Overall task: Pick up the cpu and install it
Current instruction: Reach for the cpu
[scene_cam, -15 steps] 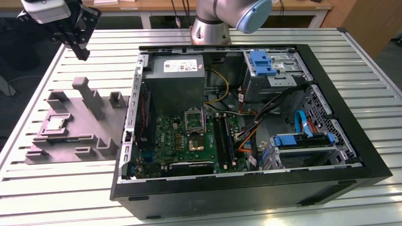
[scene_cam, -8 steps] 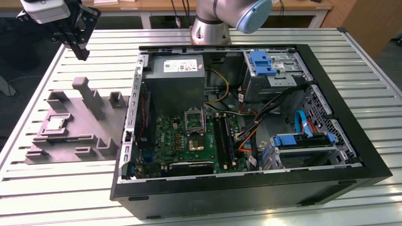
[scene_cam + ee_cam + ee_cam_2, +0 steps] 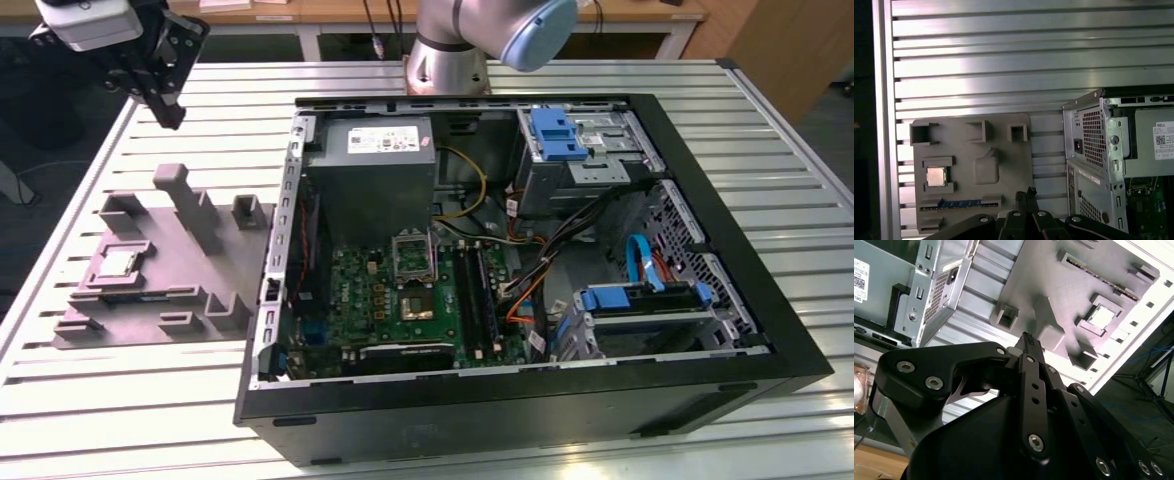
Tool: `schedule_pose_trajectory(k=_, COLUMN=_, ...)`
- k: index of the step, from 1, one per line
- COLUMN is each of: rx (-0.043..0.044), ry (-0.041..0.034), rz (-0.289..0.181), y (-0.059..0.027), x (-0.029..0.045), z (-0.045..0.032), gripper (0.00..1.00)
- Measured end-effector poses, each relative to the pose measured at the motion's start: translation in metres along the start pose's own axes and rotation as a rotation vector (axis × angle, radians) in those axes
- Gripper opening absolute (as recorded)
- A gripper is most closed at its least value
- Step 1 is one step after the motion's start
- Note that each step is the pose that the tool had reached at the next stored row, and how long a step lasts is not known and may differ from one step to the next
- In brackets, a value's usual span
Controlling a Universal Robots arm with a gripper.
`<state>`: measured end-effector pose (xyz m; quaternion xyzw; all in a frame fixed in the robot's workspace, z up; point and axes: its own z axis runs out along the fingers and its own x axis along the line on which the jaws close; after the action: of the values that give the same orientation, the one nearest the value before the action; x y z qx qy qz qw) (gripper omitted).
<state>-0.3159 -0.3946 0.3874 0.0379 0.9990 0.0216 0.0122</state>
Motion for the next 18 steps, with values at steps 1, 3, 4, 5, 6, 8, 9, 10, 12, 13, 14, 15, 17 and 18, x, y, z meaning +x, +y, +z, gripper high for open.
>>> schedule_pose_trajectory(k=1, rx=0.0, ry=0.0001, rz=0.0, y=-0.0002, x=0.0024, z=0.0002, gripper=0.11)
schedule_pose_trajectory(k=3, rx=0.0, ry=0.0006, rz=0.0, y=-0.0006, x=0.0078, z=0.0005, gripper=0.11)
schedule_pose_trajectory(k=4, rx=0.0, ry=0.0008, rz=0.0, y=-0.0008, x=0.0107, z=0.0007, gripper=0.11)
schedule_pose_trajectory(k=5, rx=0.0, ry=0.0007, rz=0.0, y=-0.001, x=0.0137, z=0.0009, gripper=0.11)
schedule_pose_trajectory(k=6, rx=-0.0001, ry=0.0007, rz=0.0, y=-0.0012, x=0.0165, z=0.001, gripper=0.11)
schedule_pose_trajectory(k=8, rx=0.0, ry=0.0008, rz=0.0, y=-0.0016, x=0.0211, z=0.0012, gripper=0.11)
schedule_pose_trajectory(k=9, rx=0.0, ry=0.0009, rz=0.0, y=-0.0017, x=0.0229, z=0.0013, gripper=0.11)
schedule_pose_trajectory(k=10, rx=-0.0001, ry=0.0007, rz=0.0, y=-0.0019, x=0.0241, z=0.0015, gripper=0.11)
schedule_pose_trajectory(k=12, rx=0.0, ry=0.0008, rz=0.0, y=-0.0019, x=0.0245, z=0.0015, gripper=0.11)
schedule_pose_trajectory(k=13, rx=0.0, ry=0.0009, rz=0.0, y=-0.0019, x=0.0245, z=0.0015, gripper=0.11)
schedule_pose_trajectory(k=14, rx=0.0, ry=0.0009, rz=0.0, y=-0.0019, x=0.0245, z=0.0015, gripper=0.11)
schedule_pose_trajectory(k=15, rx=0.0, ry=0.0012, rz=0.0, y=-0.0019, x=0.0245, z=0.0015, gripper=0.11)
schedule_pose_trajectory(k=17, rx=0.0001, ry=0.0015, rz=0.0, y=-0.0019, x=0.0245, z=0.0015, gripper=0.11)
schedule_pose_trajectory(k=18, rx=0.0001, ry=0.0016, rz=0.0, y=-0.0019, x=0.0245, z=0.0015, gripper=0.11)
